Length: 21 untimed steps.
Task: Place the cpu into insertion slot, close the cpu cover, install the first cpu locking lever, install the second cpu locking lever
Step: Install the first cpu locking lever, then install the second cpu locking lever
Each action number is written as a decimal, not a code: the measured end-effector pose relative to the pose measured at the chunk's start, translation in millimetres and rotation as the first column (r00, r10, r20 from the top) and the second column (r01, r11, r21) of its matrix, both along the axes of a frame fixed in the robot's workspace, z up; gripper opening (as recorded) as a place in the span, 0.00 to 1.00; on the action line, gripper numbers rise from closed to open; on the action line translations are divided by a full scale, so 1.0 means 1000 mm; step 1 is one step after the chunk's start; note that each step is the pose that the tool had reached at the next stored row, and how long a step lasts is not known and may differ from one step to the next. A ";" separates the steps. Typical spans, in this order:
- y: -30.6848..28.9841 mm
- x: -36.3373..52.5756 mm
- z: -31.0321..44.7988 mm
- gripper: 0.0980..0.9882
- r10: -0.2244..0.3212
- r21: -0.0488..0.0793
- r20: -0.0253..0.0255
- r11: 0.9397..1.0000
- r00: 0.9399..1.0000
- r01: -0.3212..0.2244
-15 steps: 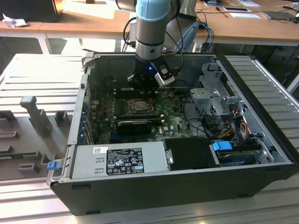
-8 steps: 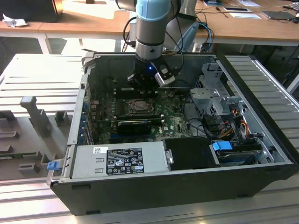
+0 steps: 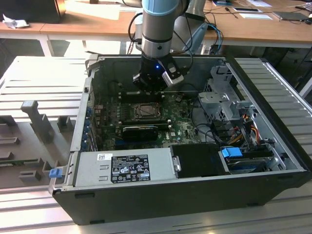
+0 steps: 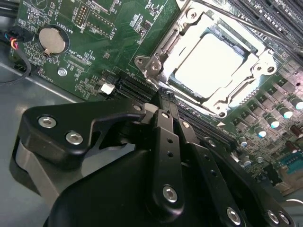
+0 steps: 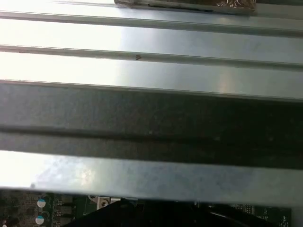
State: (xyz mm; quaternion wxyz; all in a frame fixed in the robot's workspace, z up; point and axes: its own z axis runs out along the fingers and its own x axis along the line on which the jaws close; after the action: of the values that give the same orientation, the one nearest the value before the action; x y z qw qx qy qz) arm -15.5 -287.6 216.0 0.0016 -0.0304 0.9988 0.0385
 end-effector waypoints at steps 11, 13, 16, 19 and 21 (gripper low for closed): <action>-0.0067 0.0000 0.0000 0.01 0.000 0.000 0.000 1.000 1.000 0.000; -0.0083 0.0000 0.0000 0.01 0.000 0.000 0.000 1.000 1.000 0.000; -0.0106 -0.0001 0.0006 0.01 0.000 0.000 0.000 1.000 1.000 0.000; -0.0107 0.0000 0.0050 0.01 0.000 0.000 0.000 1.000 1.000 0.000; -0.0116 0.0000 0.0113 0.01 0.000 0.001 0.000 1.000 1.000 0.000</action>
State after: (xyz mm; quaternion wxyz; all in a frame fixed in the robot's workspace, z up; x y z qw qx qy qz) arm -15.5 -299.3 227.3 0.0016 -0.0304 0.9988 0.0388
